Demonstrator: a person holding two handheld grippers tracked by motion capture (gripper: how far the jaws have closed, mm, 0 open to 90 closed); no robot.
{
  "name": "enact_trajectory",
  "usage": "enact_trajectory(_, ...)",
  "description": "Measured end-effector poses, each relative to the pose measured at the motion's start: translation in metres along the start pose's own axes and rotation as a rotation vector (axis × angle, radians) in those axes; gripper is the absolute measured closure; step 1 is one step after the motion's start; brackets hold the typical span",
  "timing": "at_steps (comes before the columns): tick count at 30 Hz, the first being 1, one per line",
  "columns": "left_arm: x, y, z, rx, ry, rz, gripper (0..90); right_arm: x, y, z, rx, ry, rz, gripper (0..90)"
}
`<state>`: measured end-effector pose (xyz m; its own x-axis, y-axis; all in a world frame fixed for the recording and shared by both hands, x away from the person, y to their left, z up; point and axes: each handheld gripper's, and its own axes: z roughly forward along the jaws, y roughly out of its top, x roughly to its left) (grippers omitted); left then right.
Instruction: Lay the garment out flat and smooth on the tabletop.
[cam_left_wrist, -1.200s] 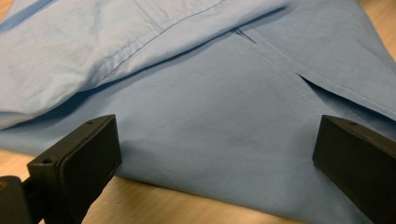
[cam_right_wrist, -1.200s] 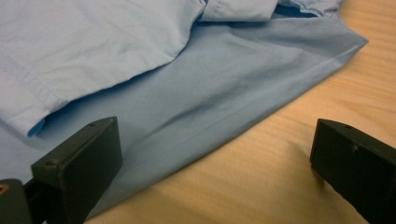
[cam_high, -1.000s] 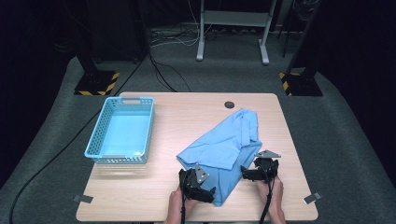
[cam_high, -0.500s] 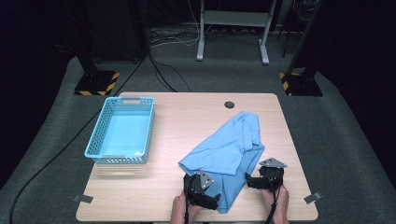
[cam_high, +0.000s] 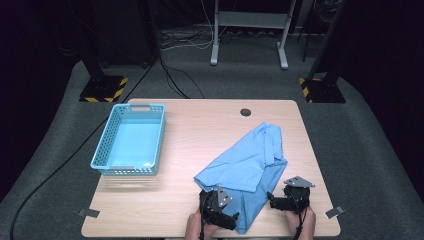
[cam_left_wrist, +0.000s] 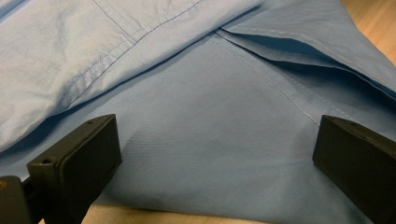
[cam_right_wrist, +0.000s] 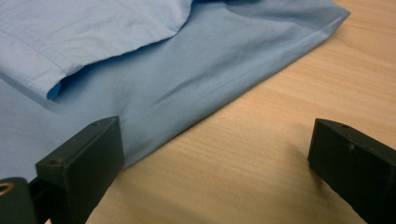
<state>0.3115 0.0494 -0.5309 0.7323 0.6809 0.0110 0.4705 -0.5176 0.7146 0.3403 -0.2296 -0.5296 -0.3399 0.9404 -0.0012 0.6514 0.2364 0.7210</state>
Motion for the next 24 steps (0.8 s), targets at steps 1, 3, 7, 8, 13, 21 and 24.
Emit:
enact_trajectory(1, -0.001, 0.0, 0.0, 0.0, -0.001, 0.001, 0.7, 0.0, 0.0, 0.0, 0.0, 0.0, 0.0, 2.6)
enact_trajectory(3, -0.002, 0.0, 0.0, -0.001, -0.001, -0.001, 0.7, 0.0, -0.002, -0.002, -0.002, -0.003, 0.003, 2.6)
enact_trajectory(7, -0.002, 0.0, 0.0, -0.001, -0.002, -0.002, 0.7, -0.001, -0.003, -0.002, -0.006, 0.002, 0.002, 2.5)
enact_trajectory(8, -0.002, 0.0, 0.0, -0.002, -0.003, -0.002, 0.7, -0.002, -0.002, -0.001, -0.004, 0.008, 0.001, 1.6)
enact_trajectory(13, -0.001, 0.0, 0.0, -0.003, -0.019, 0.012, 0.7, -0.011, 0.001, 0.001, -0.011, 0.032, 0.024, 0.9)
enact_trajectory(21, 0.011, 0.012, -0.003, -0.036, -0.056, 0.014, 2.3, -0.021, 0.01, 0.01, -0.005, 0.046, 0.001, 0.0)
enact_trajectory(24, 0.013, 0.027, -0.005, -0.061, -0.052, 0.039, 2.9, -0.021, 0.013, 0.013, 0.001, 0.035, -0.015, 0.0)
